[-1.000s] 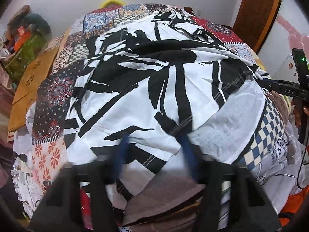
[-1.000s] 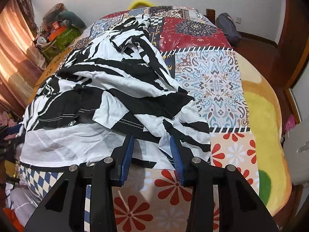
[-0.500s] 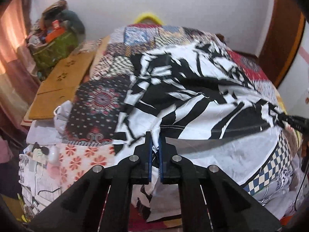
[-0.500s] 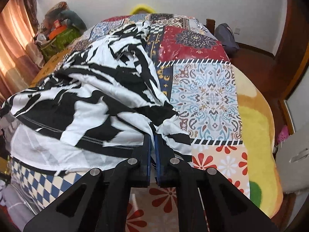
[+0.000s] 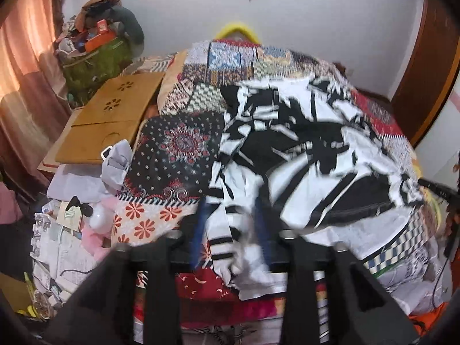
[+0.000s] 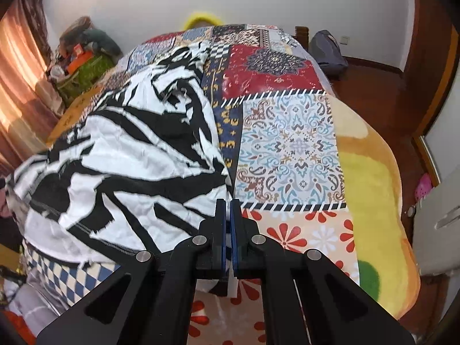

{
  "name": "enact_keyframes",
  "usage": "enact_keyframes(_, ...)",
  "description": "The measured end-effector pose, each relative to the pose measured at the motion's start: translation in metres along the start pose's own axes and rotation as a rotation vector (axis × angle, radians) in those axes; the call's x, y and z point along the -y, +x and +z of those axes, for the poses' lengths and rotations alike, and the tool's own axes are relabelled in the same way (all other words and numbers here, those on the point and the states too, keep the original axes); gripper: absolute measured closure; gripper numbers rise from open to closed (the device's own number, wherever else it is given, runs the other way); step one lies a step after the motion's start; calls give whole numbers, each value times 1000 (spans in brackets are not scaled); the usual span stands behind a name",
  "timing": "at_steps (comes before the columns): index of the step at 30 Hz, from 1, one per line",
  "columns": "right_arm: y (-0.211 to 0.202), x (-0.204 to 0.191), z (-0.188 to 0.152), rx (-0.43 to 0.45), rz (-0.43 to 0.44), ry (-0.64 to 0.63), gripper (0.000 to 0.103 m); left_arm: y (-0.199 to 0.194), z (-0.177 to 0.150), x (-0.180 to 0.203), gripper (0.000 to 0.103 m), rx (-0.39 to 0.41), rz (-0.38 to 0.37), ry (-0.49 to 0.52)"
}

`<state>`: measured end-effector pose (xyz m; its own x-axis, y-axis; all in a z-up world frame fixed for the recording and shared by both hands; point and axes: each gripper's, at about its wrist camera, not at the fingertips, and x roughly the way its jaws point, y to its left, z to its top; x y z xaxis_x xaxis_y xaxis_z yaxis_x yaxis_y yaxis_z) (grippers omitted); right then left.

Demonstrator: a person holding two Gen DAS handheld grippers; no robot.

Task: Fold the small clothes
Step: 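Grasp the folded shirt edge with the right gripper while the left gripper grasps the opposite edge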

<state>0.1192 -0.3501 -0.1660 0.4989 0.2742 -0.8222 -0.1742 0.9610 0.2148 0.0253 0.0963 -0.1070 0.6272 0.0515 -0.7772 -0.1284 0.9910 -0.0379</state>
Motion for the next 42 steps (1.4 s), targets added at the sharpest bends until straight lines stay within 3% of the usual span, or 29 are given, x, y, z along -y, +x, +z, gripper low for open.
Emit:
enact_keyframes(5,-4,7,7,20,14,34,96,-14,17,-15,51,50,27,-44)
enact_keyframes(7,-2,9,8,14,5,38,85,-7,20,-20,47,32,21,-58)
enact_keyframes(10,4,14,4,-3,18,64,67,21,17,-23,47,-52,-6,-86)
enact_keyframes(15,20,17,-8,-82,41,76,65,80,-12,-24,47,-252,-50,-134)
enact_keyframes(19,29,16,-16,-116,75,85,65,102,-37,-18,47,-335,-112,-155)
enact_keyframes(20,29,15,-17,-117,76,81,65,101,-40,-14,47,-324,-103,-134)
enact_keyframes(22,28,13,-16,-123,105,76,85,97,-41,-6,52,-309,-105,-89)
enact_keyframes(24,29,10,-14,-132,136,68,94,94,-40,1,76,-304,-132,-62)
enact_keyframes(26,28,6,-12,-127,145,53,97,93,-37,8,98,-292,-108,-28)
enact_keyframes(29,23,4,-10,-99,159,59,99,86,-30,6,99,-237,-52,-27)
enact_keyframes(34,-16,15,6,67,133,98,101,62,-5,-16,101,-119,23,-73)
enact_keyframes(36,-27,17,11,109,102,98,101,53,5,-25,101,-77,92,-84)
enact_keyframes(38,-31,18,14,112,107,98,101,49,11,-36,101,-68,61,-120)
enact_keyframes(42,-38,15,12,126,111,85,101,46,13,-38,101,-52,81,-122)
